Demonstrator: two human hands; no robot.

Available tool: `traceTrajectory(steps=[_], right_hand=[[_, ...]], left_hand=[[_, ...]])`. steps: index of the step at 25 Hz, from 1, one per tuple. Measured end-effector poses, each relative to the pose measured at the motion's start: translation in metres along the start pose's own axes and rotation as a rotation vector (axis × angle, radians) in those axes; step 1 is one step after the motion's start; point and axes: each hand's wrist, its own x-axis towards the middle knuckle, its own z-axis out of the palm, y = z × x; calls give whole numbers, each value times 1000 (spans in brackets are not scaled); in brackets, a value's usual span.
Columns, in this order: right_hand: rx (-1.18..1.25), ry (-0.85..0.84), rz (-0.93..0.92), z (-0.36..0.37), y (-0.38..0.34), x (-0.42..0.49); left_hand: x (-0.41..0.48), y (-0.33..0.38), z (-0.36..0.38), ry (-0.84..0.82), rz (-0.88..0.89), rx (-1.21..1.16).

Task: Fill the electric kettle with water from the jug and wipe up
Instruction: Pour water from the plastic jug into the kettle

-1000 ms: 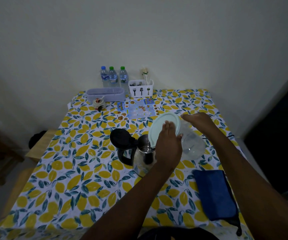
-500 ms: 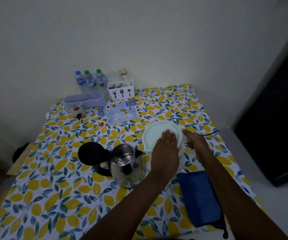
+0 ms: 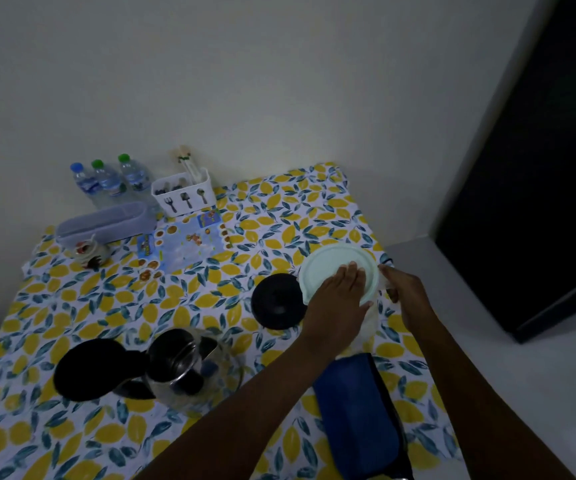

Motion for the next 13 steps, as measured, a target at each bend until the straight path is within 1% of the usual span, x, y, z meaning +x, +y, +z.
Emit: traceTrajectory(steps=[4,6,10,13], right_hand=[[38,-21,-10,-11,5,24],[71,-45,-14,-14,9,32],[138,-101,-92,-26,28,43],[135,-89,-126,-34,34,43]], left_hand=[[23,0,21,-97,38,132],[31,-1,30,-134,30,134],[45,5,40,-151,82,128],[47,15,50,-139,97,111]])
